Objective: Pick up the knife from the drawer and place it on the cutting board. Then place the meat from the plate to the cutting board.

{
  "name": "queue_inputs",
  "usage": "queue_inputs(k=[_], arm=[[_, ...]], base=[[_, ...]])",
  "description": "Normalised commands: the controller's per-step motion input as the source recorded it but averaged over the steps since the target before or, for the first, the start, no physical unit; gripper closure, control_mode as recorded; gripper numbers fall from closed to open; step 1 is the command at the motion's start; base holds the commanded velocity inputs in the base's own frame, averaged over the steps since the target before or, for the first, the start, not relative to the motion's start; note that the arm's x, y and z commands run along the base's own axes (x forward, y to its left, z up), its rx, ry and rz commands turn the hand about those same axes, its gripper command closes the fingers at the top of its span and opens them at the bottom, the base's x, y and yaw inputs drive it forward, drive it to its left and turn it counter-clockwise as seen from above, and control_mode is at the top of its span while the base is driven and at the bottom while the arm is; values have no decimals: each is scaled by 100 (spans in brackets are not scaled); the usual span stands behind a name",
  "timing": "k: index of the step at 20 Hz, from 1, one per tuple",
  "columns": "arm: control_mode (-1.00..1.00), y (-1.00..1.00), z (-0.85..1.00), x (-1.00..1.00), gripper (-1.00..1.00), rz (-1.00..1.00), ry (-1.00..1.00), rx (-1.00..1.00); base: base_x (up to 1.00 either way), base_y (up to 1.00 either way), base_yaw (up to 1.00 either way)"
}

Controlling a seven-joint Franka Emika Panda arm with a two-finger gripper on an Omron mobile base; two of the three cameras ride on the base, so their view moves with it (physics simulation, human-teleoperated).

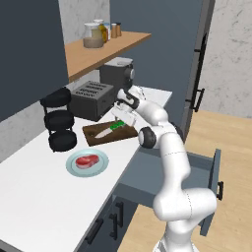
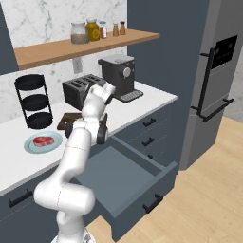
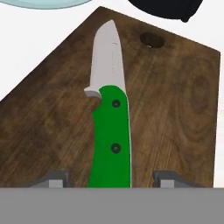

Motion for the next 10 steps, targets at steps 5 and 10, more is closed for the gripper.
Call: queue_inputs(k=[5, 10], arm=[[-100, 0, 0, 0, -100, 0, -8, 0], [-100, -3, 3, -21, -100, -7, -5, 1]], base=[[0, 0, 0], [0, 0, 0]])
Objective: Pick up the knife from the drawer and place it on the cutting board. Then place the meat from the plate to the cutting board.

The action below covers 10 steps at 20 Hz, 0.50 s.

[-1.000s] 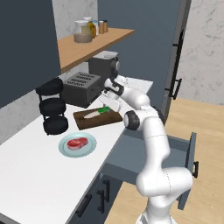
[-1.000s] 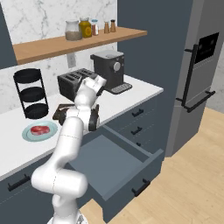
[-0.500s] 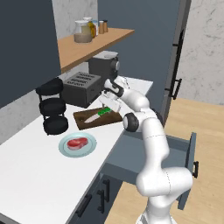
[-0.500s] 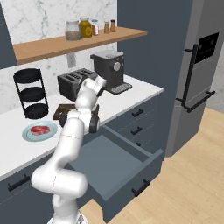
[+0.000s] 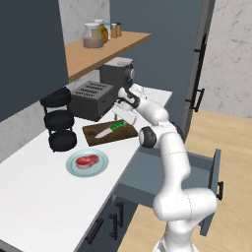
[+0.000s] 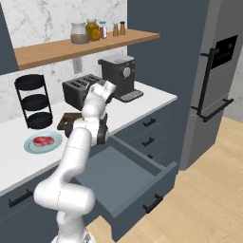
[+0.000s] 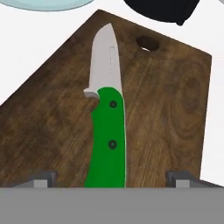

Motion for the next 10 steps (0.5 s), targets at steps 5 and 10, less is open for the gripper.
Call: queue_inputs(k=[5, 10], arm=[[-100, -29, 5, -97, -100, -4, -17, 0], [-100, -3, 0, -100, -100, -1, -16, 0]], base=[[0, 0, 0], [0, 0, 0]])
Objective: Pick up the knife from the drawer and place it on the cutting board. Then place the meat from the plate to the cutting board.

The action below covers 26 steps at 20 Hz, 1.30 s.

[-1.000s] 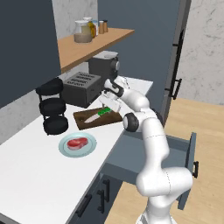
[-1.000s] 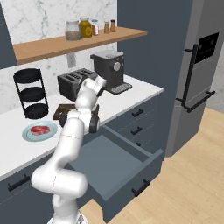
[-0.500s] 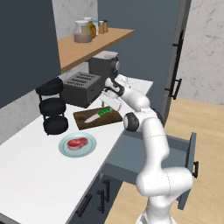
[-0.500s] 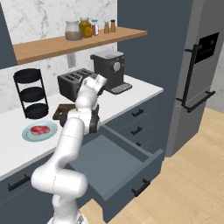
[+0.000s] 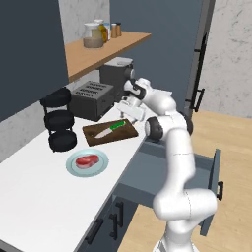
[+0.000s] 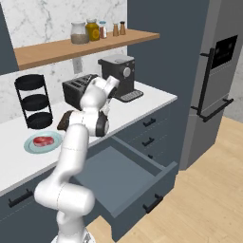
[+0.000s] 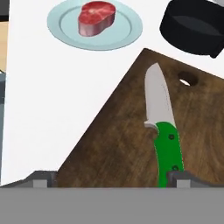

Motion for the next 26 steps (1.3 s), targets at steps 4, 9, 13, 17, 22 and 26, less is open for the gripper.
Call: queue_inputs(k=[4, 9, 13, 17, 22, 26], arm=[[-100, 0, 11, -100, -100, 0, -21, 0], [-100, 0, 60, -100, -100, 0, -21, 6], [-100, 26, 50, -100, -100, 0, -18, 0], [-100, 42, 13, -77, -100, 0, -6, -11], [-100, 83, 49, -15, -100, -7, 11, -21], [-100, 60, 21, -5, -100, -23, 25, -15]], base=[[0, 0, 0], [0, 0, 0], [0, 0, 0], [0, 0, 0], [0, 0, 0], [0, 0, 0]])
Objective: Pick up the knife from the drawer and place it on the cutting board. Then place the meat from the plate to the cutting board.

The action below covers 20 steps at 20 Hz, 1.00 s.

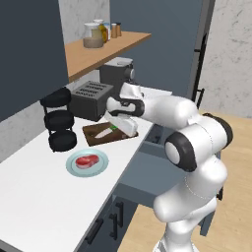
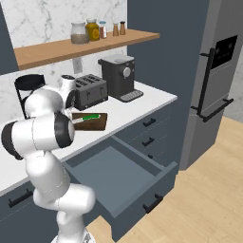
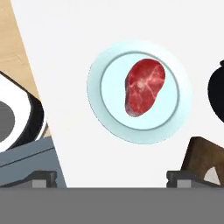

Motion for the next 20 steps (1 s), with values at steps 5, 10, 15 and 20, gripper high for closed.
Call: queue_inputs(k=[5, 10, 15, 20], arm=[[-100, 2, -40, 0, -100, -10, 8, 0], [-100, 37, -33, 0, -100, 0, 3, 0], [-100, 25, -35, 0, -100, 0, 1, 0], [-100, 59, -27, 0, -100, 0, 3, -8]], base=[[0, 0, 0], [0, 0, 0], [0, 0, 0], [0, 0, 0]])
